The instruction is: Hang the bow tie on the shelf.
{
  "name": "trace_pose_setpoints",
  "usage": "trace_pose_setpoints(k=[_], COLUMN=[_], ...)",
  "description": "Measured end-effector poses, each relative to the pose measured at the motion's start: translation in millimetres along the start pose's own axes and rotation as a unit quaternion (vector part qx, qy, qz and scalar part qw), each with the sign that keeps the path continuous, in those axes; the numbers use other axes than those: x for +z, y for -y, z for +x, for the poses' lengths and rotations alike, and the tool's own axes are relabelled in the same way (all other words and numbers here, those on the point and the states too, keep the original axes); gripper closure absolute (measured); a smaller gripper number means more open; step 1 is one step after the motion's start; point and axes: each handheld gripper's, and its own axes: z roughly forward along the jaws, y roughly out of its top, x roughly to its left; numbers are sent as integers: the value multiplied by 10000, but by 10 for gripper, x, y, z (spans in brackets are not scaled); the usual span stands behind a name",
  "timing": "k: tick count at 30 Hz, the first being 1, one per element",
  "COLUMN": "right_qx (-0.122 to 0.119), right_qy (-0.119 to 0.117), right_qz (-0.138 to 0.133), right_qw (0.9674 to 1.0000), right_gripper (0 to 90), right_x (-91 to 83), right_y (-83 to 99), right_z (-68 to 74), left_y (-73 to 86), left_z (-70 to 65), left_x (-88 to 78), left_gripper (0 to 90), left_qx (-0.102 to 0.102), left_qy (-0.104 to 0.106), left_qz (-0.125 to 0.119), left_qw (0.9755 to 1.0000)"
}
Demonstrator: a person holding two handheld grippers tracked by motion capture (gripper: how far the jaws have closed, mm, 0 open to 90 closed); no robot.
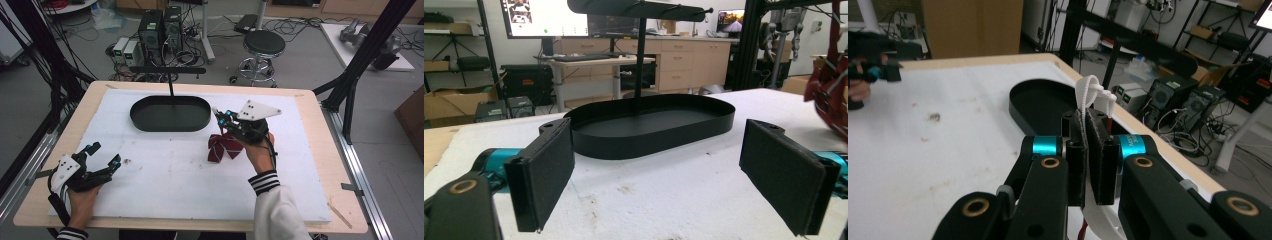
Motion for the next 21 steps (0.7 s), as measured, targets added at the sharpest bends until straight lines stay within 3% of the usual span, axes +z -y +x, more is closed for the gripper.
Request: trace_pose_setpoints(k=[11,21], right_qx=[16,81], right_qy=[-47,-67], right_qz=[-189,-156], right_qw=[9998,9998], right_gripper=[868,868], right_x=[278,501], right_y=[-244,-360], right_z=[-83,-191], left_y=[0,1], left_z=[1,-1], left_x=[0,-5], left_gripper=[149,149], left_qx=[-9,-7], left_qy=[5,4], left_qz=[6,-22], left_qw=[10000,10000])
